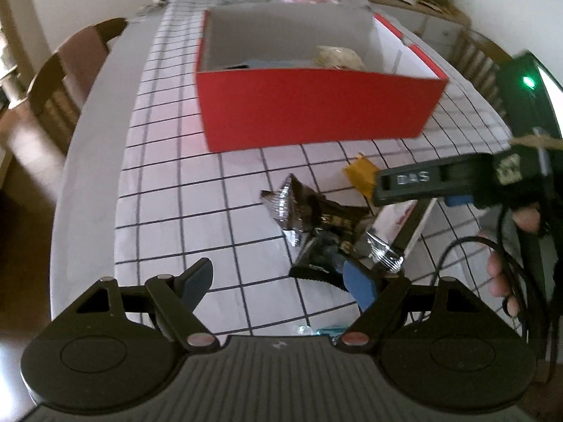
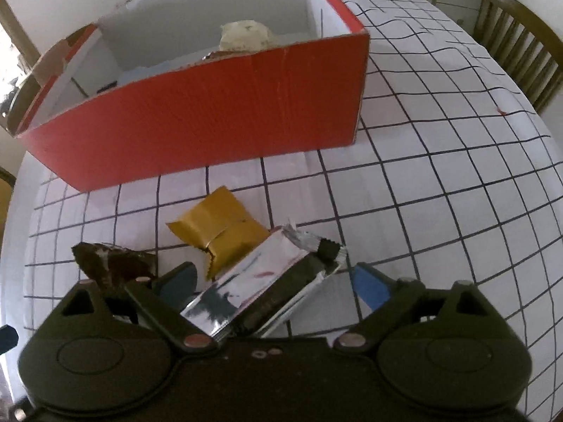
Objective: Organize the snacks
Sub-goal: 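Grasp the silver foil bar with the right tool, then grasp the black printed sesame packet with the left tool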
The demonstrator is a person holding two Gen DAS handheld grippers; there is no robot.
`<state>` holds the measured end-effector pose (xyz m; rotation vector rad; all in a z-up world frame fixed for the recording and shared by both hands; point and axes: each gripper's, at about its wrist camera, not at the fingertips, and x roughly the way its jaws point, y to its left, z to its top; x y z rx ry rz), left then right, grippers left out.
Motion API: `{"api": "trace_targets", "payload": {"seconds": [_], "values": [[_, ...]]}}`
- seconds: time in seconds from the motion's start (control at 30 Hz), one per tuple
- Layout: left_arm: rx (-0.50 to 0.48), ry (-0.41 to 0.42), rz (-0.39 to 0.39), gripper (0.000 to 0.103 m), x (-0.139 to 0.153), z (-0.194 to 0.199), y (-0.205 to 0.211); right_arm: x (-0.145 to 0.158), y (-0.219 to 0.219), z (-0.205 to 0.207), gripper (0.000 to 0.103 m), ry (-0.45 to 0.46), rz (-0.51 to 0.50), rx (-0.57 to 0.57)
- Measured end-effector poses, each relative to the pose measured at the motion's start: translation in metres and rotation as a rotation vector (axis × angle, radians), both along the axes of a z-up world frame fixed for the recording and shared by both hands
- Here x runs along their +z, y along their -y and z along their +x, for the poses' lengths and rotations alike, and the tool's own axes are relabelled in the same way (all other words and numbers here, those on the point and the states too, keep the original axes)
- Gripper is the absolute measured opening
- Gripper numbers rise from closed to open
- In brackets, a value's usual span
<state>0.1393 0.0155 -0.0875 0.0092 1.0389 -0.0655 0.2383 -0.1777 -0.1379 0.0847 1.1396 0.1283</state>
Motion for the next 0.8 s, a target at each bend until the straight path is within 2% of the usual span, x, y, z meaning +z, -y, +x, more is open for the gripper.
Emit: {"api": "trace_targets", "payload": {"seconds": [0.2,0.57,0.8], "values": [[-0.097,-0.034,0.023,0.081,-0.011,0.013,0.012,-0.006,-0.006,-0.003,0.088,-0.013,-0.028,0.05],[-0.217,-0.111,-0.001,0.08,-0.027,0.047,0.031,-0.001,0.017,-0.008,0.064,-0.006,-0.044,0.148],[-0.234,-0.145,0.017,0.069,-0.039,0.064,0.041,0.003,0.029,-0.011,0.053,-0.016,-0.03,0.152]]}}
